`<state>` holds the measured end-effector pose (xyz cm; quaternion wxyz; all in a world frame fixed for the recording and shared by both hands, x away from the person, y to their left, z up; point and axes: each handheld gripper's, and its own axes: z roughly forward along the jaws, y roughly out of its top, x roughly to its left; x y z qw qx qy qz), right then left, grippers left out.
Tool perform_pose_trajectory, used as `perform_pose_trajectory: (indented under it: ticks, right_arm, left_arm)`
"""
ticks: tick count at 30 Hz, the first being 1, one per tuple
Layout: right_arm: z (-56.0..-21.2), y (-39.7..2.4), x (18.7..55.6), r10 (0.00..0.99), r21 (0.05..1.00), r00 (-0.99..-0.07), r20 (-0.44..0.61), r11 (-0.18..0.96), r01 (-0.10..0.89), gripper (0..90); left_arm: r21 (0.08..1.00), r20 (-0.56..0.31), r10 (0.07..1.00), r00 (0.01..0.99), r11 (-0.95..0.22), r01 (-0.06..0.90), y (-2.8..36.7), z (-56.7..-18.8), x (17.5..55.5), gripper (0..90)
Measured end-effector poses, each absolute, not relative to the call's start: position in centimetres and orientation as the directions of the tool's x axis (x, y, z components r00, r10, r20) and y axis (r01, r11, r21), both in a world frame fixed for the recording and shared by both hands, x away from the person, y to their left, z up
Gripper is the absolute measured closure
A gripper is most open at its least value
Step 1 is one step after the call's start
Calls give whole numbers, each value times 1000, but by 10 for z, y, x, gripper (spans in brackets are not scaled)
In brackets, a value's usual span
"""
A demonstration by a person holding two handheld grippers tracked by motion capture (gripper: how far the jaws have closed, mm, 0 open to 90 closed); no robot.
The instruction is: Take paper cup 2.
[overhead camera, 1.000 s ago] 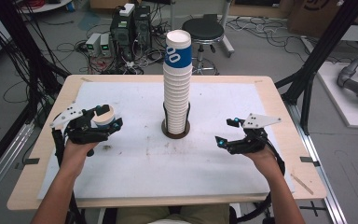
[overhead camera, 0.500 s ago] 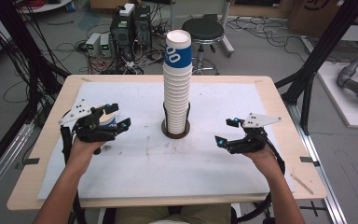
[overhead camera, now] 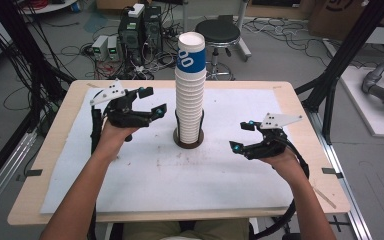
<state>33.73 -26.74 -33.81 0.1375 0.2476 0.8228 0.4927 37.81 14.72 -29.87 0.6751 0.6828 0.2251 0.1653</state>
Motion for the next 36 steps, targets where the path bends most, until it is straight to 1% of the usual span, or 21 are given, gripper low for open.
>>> perform_pose_trajectory:
  ticks: [2,7,13,17,20,26,28,32,36]
  right_arm:
    - [-332,-268,339,539,882,-842,14,391,264,186]
    - [-321,-268,345,533,880,-846,23,390,270,187]
    - [-305,-265,353,520,876,-854,26,399,270,187]
    - [-293,-260,356,508,868,-861,17,420,265,187]
    - [-284,-256,359,495,866,-869,0,434,247,187]
    - [-263,-244,368,470,870,-882,-9,439,225,186]
    - [-253,-237,374,455,867,-890,-18,451,213,186]
    - [-241,-228,380,433,867,-901,-5,451,212,187]
    - [-225,-218,389,413,871,-910,-15,453,191,186]
  left_arm:
    - [997,-72,529,846,18,73,140,-292,385,162]
    - [996,-80,518,852,8,89,126,-281,401,138]
    - [995,-85,515,853,5,97,113,-277,417,138]
    - [996,-87,483,871,18,90,107,-275,420,138]
    - [996,-79,474,877,7,86,102,-275,425,138]
    - [995,-92,458,884,0,103,95,-280,434,134]
    - [996,-77,451,889,-7,90,93,-279,435,134]
    - [996,-72,441,895,-9,85,90,-276,437,129]
    - [997,-55,448,892,-28,76,88,-274,438,133]
